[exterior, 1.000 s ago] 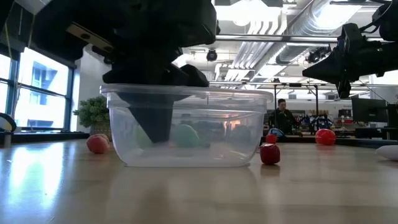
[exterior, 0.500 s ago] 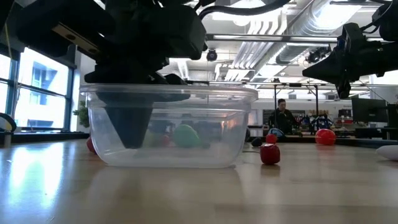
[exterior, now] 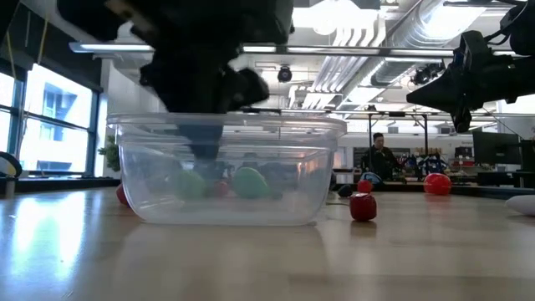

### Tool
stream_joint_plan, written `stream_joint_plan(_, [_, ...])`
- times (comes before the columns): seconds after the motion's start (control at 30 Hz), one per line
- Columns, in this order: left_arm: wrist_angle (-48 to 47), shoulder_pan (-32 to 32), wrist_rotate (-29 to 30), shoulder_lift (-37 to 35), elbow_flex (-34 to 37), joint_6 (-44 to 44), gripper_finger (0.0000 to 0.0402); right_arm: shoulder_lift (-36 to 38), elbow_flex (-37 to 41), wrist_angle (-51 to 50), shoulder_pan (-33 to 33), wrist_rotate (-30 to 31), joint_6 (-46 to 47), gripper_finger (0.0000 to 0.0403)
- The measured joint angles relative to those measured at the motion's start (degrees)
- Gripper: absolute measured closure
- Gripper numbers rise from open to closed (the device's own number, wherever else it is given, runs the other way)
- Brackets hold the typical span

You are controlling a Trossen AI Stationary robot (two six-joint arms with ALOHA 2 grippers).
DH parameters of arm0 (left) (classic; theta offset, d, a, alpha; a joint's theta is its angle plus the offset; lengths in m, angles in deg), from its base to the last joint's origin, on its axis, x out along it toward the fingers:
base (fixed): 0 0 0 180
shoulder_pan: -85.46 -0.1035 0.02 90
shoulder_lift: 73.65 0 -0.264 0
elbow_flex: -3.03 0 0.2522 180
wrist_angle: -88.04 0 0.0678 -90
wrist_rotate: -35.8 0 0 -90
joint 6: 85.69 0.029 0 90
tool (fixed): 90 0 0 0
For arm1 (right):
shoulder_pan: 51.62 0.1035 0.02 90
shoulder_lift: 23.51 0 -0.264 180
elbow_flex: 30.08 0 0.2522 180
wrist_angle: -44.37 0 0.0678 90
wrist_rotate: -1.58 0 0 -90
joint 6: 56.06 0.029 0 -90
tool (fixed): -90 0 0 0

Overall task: Pick and placing Produce into tupperware
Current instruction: Put the red tomato into the transparent bin

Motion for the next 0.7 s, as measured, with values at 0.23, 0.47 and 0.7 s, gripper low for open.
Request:
stream_joint_plan(0.23, [-26.56,0.0,9.72,0.0,-19.13,1.21,0.0387,0.0,0.0,-0.02,0.0,-0.45,0.13,0.0399])
stream_joint_plan(0.47, [-40.26,-0.69,21.14,-4.35,-37.1,-0.8,0.0387,0.01,0.0,-0.02,0.01,-0.66,0.13,0.0399])
stream_joint_plan(0.7, [-39.66,-7.58,23.59,-20.74,-37.05,-0.97,0.0387,-0.06,0.04,-0.09,0.02,-2.45,0.1,0.0399])
